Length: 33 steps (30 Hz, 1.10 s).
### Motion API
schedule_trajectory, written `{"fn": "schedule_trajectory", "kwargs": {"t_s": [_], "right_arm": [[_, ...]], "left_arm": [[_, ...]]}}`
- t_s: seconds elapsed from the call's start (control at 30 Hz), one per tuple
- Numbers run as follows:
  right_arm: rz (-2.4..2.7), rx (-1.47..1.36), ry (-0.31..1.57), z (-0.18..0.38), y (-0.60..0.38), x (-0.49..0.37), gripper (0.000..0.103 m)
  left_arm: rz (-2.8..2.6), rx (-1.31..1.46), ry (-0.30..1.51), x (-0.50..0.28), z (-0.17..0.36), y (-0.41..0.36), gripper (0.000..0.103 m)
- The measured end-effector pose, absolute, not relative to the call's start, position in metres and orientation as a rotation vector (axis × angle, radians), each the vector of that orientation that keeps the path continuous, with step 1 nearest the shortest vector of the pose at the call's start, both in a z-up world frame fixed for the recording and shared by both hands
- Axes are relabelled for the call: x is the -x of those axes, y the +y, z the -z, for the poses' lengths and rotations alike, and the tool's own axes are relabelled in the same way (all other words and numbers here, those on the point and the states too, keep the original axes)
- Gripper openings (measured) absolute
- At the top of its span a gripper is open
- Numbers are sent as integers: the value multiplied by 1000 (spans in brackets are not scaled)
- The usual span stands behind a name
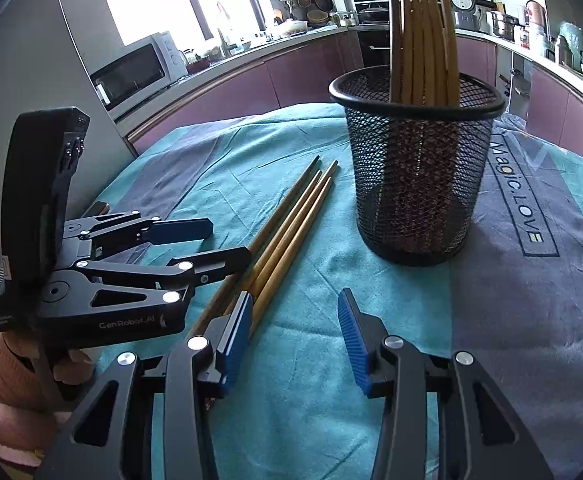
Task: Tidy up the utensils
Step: 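Lower the right gripper and grasp another chopstick from the pile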
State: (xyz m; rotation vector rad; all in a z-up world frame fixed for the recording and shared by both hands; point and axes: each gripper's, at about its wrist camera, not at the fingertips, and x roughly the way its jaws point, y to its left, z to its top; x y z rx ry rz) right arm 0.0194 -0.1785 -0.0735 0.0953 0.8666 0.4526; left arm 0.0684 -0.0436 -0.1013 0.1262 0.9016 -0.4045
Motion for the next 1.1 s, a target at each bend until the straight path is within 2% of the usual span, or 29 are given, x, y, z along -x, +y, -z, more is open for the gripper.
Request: {"fn": "schedule_trajectory", "kwargs": {"t_s": [0.3,0.87,1.1], "right_arm": [[-446,-83,880,76,-169,-30,43],[-398,11,910,78,-154,-35,37],[-367,44,933,79,-156,-38,22]], "left_arm": [[414,-96,902,-67,102,-37,48],[424,-80,902,-66,102,-31,45],[442,-81,911,-66,100,-30,38]]}}
